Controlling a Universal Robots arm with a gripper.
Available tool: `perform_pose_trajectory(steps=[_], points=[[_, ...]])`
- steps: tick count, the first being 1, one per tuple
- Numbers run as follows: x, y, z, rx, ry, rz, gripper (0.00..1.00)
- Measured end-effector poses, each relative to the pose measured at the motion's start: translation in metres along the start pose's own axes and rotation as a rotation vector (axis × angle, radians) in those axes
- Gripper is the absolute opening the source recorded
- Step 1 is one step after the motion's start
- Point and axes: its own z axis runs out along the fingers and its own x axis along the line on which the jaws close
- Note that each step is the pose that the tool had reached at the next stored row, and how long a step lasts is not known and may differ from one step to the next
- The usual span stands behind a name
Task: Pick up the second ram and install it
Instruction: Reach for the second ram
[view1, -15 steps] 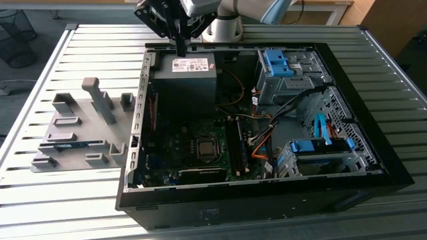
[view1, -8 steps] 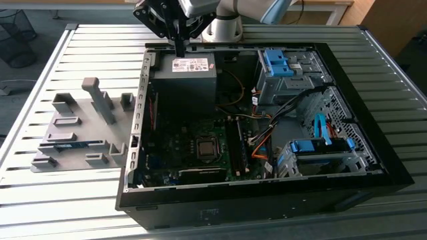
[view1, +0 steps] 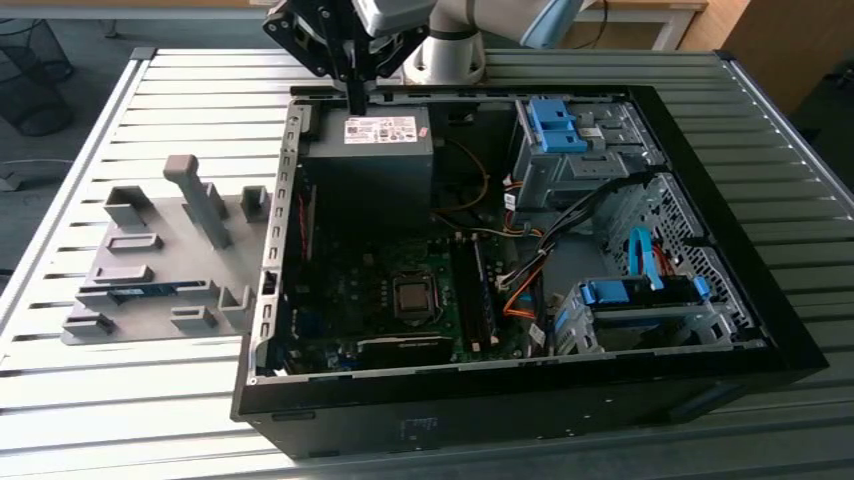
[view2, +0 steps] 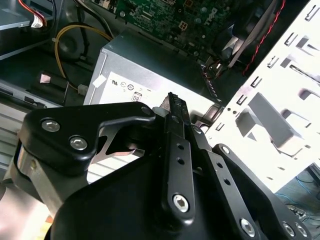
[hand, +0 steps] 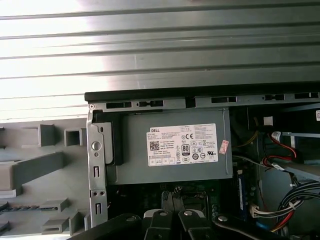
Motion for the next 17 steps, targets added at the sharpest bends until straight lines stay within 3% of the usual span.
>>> perform_pose_trajectory(steps=[17], points=[[0.0123, -0.001, 0.0015, 0.0001, 0.0021, 0.0, 0.11]])
